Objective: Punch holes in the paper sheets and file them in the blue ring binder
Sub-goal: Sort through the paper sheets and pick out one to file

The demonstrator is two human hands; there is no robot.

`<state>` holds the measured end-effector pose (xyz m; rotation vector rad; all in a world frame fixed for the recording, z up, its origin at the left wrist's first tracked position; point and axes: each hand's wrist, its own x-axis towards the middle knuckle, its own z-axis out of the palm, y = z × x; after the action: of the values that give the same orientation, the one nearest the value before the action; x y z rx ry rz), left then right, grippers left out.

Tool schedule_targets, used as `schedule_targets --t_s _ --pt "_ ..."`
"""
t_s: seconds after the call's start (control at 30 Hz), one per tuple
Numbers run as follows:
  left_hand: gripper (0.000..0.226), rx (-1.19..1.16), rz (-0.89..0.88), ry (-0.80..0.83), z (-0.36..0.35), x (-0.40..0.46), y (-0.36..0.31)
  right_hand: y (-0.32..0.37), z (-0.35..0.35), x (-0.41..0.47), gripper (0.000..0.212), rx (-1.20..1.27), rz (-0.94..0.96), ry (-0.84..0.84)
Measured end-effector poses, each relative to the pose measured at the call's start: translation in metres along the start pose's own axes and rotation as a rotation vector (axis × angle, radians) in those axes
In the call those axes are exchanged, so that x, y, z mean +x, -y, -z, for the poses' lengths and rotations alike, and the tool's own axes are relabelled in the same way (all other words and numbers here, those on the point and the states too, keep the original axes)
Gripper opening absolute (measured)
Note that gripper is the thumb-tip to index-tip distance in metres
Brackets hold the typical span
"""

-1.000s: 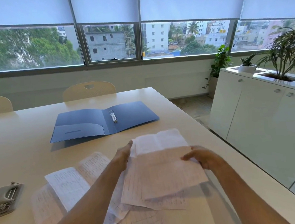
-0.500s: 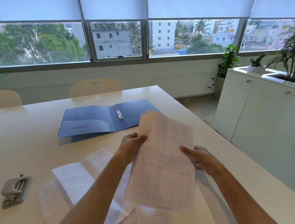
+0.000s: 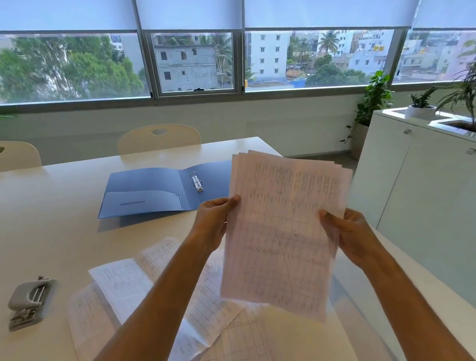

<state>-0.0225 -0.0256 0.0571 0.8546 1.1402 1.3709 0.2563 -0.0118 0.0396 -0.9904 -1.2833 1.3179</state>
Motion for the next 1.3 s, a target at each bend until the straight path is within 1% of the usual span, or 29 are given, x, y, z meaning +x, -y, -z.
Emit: schedule_targets --t_s 0.1,0.2,0.33,0.57,0.63,0.67,0.7,0.8,0.83,0.9,1.0,1.17,1.2,1.27,1.3 --pt "0.016 -0.012 -0.017 -0.032 -0.002 -0.001 -0.001 0.004 -0.002 -0.001 0.079 -0.040 0.035 -0.021" --pt "0.023 -0.018 -0.045 -0.044 -0.004 -0.002 -0.005 0.008 -0.002 -0.001 0.071 -0.037 0.059 -0.067" --pt "0.017 -0.015 -0.054 -0.031 -0.007 -0.002 -0.007 0.013 0.001 0.000 0.085 -0.030 0.094 -0.104" --pt "0.015 0.000 -0.077 0.015 -0.001 -0.004 -0.010 0.019 0.018 -0.003 0.084 0.023 0.171 -0.182" --pt "0.015 0.018 -0.095 0.032 0.001 -0.004 -0.012 0.021 0.025 -0.004 0.077 0.039 0.213 -0.187" --pt "0.015 0.027 -0.106 0.036 0.002 -0.005 -0.013 0.024 0.029 -0.005 0.069 0.045 0.234 -0.186" --pt "0.015 0.038 -0.117 0.036 0.002 -0.005 -0.015 0.026 0.033 -0.006 0.058 0.046 0.255 -0.180" --pt "0.015 0.078 -0.150 0.038 0.003 -0.007 -0.020 0.039 0.043 -0.009 0.010 0.101 0.308 -0.128" --pt "0.015 0.085 -0.157 0.042 0.003 -0.007 -0.021 0.042 0.047 -0.009 0.015 0.137 0.327 -0.119" --pt "0.016 0.088 -0.161 0.047 0.004 -0.007 -0.024 0.046 0.054 -0.008 0.031 0.238 0.335 -0.099" --pt "0.017 0.073 -0.155 0.064 0.003 -0.007 -0.027 0.047 0.055 -0.006 0.042 0.347 0.329 -0.087" --pt "0.017 0.079 -0.157 0.116 -0.009 -0.010 -0.029 0.035 0.039 0.000 0.040 0.353 0.259 -0.081" --pt "0.017 0.079 -0.159 0.129 -0.012 -0.012 -0.029 0.033 0.034 0.002 0.037 0.351 0.244 -0.083" --pt "0.017 0.088 -0.169 0.152 -0.017 -0.014 -0.028 0.030 0.024 0.007 0.019 0.313 0.223 -0.095" --pt "0.018 0.095 -0.175 0.160 -0.019 -0.015 -0.027 0.030 0.020 0.009 0.016 0.297 0.205 -0.096"
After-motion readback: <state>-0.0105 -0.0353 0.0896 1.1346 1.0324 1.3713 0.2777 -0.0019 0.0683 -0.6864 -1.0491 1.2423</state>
